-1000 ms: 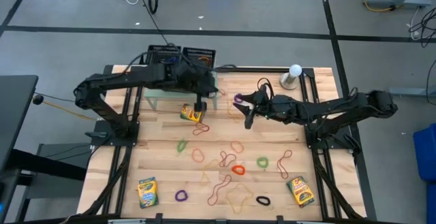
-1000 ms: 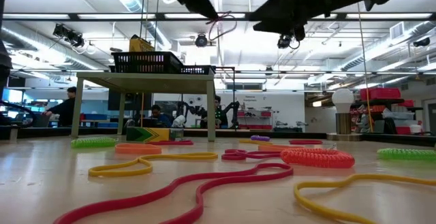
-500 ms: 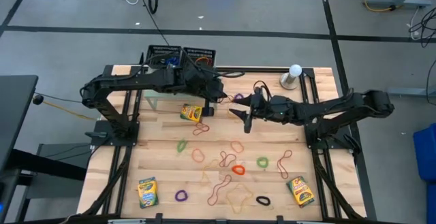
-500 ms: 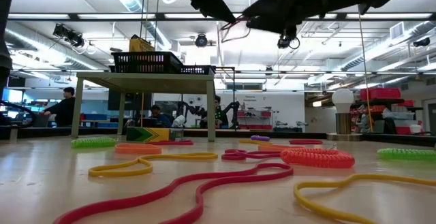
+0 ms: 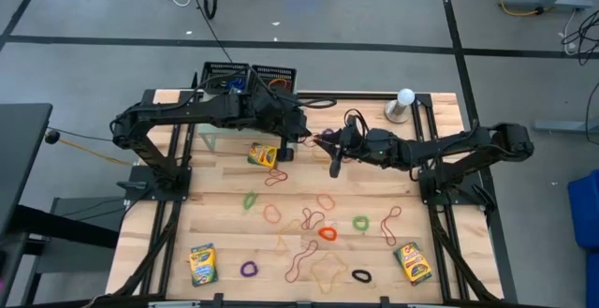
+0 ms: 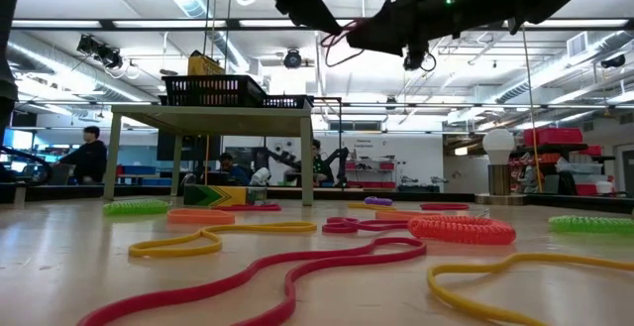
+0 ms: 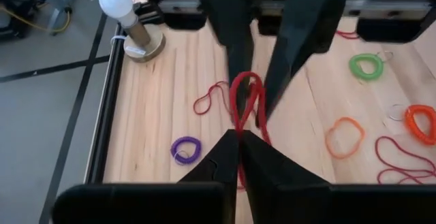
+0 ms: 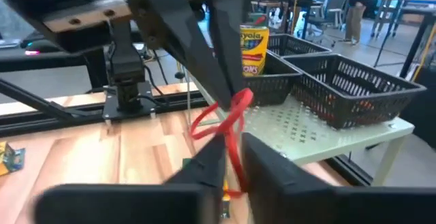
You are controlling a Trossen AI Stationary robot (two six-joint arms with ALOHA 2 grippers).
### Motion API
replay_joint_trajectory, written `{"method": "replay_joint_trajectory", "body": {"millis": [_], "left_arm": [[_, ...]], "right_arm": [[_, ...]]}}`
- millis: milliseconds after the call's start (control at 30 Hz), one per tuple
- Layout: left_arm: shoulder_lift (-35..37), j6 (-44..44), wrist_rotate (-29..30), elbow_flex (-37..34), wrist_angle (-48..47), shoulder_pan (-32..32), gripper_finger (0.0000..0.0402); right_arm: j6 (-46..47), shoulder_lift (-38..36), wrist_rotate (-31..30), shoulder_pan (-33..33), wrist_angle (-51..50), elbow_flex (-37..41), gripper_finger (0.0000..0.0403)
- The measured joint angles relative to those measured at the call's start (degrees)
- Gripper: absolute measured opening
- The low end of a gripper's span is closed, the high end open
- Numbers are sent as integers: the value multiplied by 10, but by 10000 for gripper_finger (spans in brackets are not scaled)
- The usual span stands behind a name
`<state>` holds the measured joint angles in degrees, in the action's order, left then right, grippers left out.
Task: Pick & Place Office Desk Supplies
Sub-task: Put the red rubber band into the top right black bin
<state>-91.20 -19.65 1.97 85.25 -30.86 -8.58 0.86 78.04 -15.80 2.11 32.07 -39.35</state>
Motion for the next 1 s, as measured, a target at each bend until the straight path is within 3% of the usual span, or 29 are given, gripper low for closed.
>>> {"method": "replay_joint_trajectory", "body": {"millis": [100,400,667,800,1000], "left_arm": [[0,11,19,0,-5,0,41],[5,45,44,0,-46,-1,133],[5,20,44,0,-41,0,208],[5,11,44,0,-42,0,186],[5,-9,72,0,-65,-8,43]], "right_arm": [[-4,0,3,0,-1,0,10],[-14,0,2,0,4,0,6],[-18,0,4,0,8,0,3],[-18,0,12,0,11,0,2],[-18,0,13,0,5,0,2]]}}
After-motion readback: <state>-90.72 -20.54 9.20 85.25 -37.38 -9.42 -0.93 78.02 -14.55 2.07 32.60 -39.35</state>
